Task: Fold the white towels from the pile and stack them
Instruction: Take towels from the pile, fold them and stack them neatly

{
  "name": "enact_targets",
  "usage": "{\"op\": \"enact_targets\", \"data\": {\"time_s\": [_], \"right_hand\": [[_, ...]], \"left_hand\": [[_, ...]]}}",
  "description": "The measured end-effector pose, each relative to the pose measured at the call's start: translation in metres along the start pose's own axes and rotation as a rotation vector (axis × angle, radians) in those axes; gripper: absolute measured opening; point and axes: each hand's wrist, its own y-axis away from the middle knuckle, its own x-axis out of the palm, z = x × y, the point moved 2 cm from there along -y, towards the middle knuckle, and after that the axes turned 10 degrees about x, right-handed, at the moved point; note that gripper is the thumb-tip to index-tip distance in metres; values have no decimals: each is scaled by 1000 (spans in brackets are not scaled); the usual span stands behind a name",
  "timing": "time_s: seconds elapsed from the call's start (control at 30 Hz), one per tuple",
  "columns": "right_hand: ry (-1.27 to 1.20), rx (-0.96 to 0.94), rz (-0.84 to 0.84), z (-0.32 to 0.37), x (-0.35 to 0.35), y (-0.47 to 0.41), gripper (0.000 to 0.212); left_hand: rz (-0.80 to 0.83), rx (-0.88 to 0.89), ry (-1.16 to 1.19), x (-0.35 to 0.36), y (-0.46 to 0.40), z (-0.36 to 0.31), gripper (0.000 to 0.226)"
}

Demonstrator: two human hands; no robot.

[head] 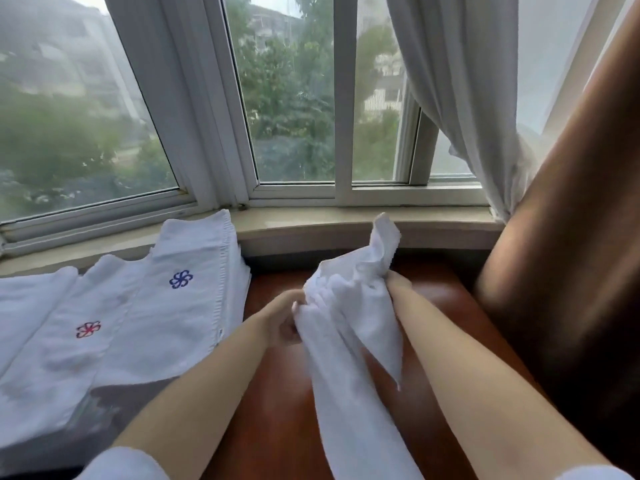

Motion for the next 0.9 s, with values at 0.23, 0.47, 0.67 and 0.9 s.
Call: {"op": "enact_targets", "data": {"time_s": [0.23, 0.47, 0.67, 0.9], "right_hand": [[222, 67, -330, -62, -24, -49, 43], [1024, -194, 10, -132, -8, -57, 38], [846, -170, 32, -131, 12, -53, 23], [978, -273, 55, -103, 51, -61, 33]], "left_hand": [[-621, 92, -380, -20, -27, 74, 32], [-407, -47, -311, -4, -42, 122, 45], [-33, -59, 2, -4, -33, 112, 51], [366, -136, 92, 16, -13, 127, 74]]}}
